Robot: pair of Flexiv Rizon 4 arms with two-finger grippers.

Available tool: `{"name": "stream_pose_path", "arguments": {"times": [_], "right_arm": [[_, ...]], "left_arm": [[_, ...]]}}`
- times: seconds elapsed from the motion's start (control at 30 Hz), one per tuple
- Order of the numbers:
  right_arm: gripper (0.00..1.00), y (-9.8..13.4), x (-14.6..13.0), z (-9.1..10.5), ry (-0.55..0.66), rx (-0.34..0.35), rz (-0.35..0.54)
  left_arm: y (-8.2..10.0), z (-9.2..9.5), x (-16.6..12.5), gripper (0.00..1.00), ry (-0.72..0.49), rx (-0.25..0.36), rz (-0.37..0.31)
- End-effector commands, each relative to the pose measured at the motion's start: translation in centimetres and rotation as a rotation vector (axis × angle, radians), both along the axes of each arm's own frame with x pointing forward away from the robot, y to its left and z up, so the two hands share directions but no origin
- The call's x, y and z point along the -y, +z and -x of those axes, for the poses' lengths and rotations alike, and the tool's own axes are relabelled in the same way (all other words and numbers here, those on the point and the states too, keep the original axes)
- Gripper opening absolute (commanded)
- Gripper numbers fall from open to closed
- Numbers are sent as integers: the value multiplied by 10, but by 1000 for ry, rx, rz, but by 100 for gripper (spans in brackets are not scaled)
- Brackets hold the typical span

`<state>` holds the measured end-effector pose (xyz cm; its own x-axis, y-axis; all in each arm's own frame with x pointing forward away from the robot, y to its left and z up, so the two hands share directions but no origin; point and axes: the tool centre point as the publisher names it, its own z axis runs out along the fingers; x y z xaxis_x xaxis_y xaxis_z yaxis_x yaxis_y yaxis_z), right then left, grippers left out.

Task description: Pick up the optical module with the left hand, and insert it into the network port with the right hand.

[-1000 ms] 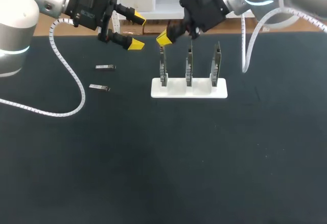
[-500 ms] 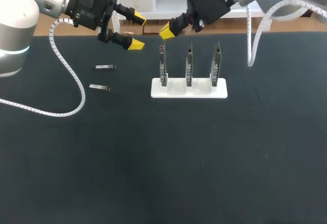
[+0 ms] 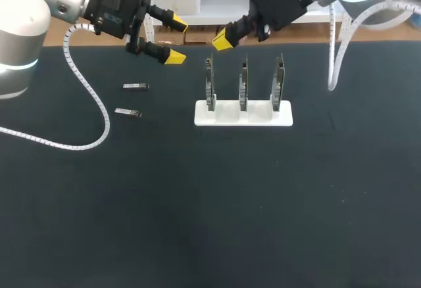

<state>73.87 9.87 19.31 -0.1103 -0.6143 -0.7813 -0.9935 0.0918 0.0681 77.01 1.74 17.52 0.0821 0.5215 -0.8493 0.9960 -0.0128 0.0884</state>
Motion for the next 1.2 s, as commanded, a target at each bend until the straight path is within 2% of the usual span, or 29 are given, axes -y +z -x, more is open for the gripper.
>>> {"name": "stream_pose_path", "arguments": {"times": [0.03,0.23,0.5,0.63,0.97,1.0,1.07,1.1,1.13,1.17,1.2], "right_arm": [[0,4,3,5,-21,15,6],[0,5,15,10,-39,3,23],[0,12,37,21,-53,-26,-2],[0,15,48,29,-61,-29,19],[0,23,73,33,-89,-41,37],[11,23,74,33,-90,-41,37],[16,23,76,32,-95,-45,47],[26,23,77,31,-94,-48,47],[45,23,77,31,-100,-53,50],[100,24,78,30,-101,-53,50],[100,24,78,30,-101,-53,50]], "left_arm": [[1,-2,1,100,-2,-4,-6],[1,-2,1,100,-2,-4,-6],[1,-2,1,100,-2,-4,-6],[1,-2,1,100,-2,-4,-6],[1,-2,1,100,-2,-4,-6],[1,-2,1,100,-2,-4,-6],[1,-2,1,100,-2,-4,-6],[1,-2,1,100,-2,-4,-6],[1,-2,1,100,-2,-4,-6],[1,-2,1,100,-2,-4,-6],[1,-2,1,100,-2,-4,-6]]}}
